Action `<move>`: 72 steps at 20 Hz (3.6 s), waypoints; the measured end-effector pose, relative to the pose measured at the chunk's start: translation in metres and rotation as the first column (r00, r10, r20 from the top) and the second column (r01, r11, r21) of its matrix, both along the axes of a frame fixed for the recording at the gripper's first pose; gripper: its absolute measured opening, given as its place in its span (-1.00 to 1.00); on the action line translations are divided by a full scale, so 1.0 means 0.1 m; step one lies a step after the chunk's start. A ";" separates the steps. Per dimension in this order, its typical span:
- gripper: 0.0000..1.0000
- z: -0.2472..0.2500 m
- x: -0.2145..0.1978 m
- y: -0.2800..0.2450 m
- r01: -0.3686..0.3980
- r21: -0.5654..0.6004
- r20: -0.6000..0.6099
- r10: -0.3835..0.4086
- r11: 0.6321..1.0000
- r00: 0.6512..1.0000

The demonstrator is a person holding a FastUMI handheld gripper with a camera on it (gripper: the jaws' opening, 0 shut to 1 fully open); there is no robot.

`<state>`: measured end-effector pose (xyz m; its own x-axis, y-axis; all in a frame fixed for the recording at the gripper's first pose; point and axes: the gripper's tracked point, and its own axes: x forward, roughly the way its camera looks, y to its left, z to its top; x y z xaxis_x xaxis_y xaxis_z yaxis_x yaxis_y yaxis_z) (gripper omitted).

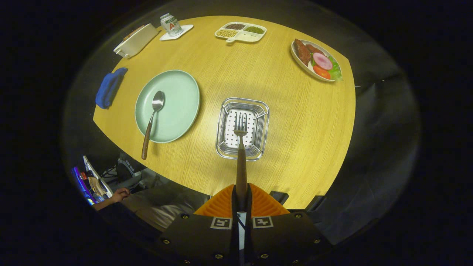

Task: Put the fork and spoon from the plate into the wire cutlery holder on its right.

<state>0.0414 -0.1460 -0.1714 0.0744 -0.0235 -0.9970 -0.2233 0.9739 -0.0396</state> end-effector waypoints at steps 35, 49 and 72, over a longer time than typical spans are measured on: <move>0.00 -0.06 -0.31 1.96 0.021 0.320 0.140 -0.069 0.947 0.988; 0.00 -0.75 -0.13 2.33 0.048 0.287 0.024 -0.057 0.957 0.998; -0.90 -0.22 -0.15 1.71 -0.181 0.169 0.117 0.162 0.969 0.980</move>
<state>0.0263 0.0254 -0.1935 0.1632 0.1752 -0.9709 -0.3912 0.9149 0.0994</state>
